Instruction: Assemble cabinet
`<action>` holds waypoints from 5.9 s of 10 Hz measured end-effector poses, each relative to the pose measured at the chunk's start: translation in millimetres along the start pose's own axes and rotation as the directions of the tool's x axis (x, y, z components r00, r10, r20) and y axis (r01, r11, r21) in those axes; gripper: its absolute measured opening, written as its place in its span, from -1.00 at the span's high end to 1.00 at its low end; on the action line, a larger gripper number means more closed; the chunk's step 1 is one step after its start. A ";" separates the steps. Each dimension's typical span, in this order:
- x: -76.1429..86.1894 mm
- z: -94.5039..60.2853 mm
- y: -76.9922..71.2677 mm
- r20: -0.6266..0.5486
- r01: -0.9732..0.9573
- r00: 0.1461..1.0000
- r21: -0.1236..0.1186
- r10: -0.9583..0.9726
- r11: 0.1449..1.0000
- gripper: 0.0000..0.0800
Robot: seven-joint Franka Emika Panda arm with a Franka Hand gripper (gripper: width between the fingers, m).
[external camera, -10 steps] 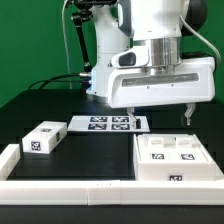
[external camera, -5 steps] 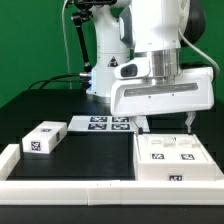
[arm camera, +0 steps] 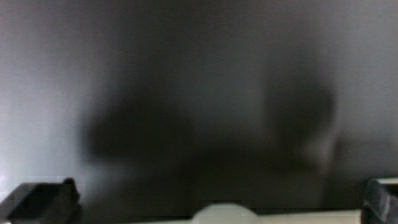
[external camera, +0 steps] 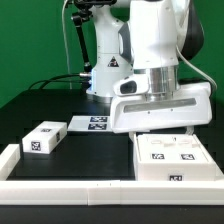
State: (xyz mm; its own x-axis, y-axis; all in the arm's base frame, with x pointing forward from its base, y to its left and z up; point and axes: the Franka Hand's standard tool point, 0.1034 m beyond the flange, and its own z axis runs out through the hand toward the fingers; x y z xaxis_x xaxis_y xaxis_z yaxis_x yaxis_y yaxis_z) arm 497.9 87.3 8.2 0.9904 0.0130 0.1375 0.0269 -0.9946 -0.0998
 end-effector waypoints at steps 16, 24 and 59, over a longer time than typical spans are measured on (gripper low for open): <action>3.8 -7.6 7.5 -0.022 0.141 0.990 -0.006 -0.141 0.990 0.99; 42.7 -95.4 -4.9 -0.013 0.181 0.983 -0.028 -0.182 0.983 0.98; -33.8 -90.8 148.3 0.090 -0.154 0.983 -0.090 0.162 0.984 -0.99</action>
Offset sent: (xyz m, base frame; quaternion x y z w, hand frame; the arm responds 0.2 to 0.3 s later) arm 0.0043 0.0002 -0.0133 -0.0012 0.0178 -0.0097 0.9998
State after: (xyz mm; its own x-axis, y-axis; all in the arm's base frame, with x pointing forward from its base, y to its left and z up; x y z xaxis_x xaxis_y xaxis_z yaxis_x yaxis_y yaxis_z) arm 456.1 -70.0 78.2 0.9898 -0.1391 0.0298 -0.1382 -0.9899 -0.0306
